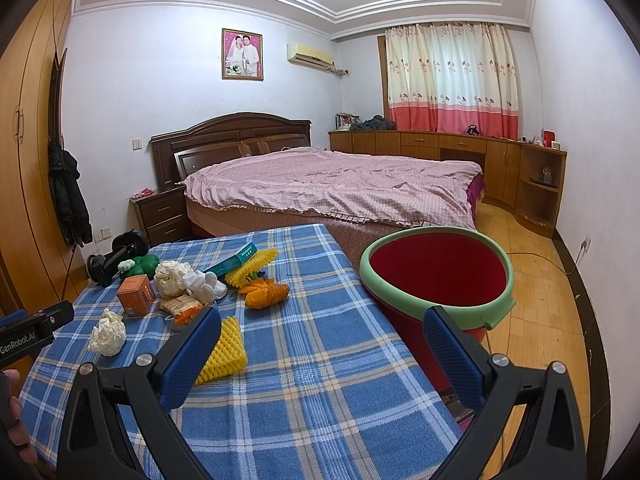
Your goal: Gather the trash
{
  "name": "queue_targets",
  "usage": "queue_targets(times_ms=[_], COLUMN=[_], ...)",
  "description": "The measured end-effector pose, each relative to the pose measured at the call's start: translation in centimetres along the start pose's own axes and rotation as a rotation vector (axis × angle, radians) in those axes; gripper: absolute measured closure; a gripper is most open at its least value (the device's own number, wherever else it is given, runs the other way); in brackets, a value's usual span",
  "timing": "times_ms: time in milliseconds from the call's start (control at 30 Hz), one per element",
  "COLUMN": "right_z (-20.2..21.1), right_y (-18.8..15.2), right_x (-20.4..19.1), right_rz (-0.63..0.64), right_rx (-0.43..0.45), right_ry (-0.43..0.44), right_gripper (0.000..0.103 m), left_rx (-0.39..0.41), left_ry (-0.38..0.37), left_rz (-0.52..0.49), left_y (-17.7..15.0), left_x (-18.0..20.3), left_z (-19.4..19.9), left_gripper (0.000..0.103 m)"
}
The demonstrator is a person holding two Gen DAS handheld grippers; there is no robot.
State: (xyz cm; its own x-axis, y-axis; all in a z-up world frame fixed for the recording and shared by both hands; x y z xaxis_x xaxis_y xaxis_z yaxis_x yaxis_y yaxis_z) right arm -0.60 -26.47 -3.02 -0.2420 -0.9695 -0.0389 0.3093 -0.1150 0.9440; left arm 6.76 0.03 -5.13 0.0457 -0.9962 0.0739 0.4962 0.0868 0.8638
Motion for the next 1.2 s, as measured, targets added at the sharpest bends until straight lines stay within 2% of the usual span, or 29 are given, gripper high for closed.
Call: queue_targets(times_ms=[767,1067,1200], right_z=[-0.1,-0.9,-2.8], right_y=[-0.1,0.1,-0.1], right_x=[0.0,-0.8,-1.6], right_rz=[-0.002,0.02,0.017], right_rx=[-0.005,-0.061,-0.132], right_ry=[0.0,0.06,0.118], right_gripper=[0.0,0.0,0.0], left_rx=[-0.011,-0.025,-0.061], left_ry=[-0.001,0.039,0.048], left_rz=[-0.004,-0.054,-0.046], left_y=[-0.9,0.7,0.6], left_x=[-1.1,-2.5,-3.5], left_z=[-0.1,-0.9,-2.1], left_gripper=[0.006,0.006,0.006])
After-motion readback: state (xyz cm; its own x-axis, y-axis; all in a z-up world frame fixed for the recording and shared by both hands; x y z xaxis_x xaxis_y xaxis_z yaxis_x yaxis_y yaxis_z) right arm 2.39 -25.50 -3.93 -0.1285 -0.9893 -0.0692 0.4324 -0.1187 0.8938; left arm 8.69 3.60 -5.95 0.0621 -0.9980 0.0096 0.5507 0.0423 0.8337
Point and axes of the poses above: each gripper's, at about its wrist camera, not at the fingertips, and z roughly against the way its jaws point, x to its right, y to its top, the point moved 8 cm from there along -z, roughly the way its jaws point, and after that the axes turned 4 degrees about x, right-handed, at the moved point
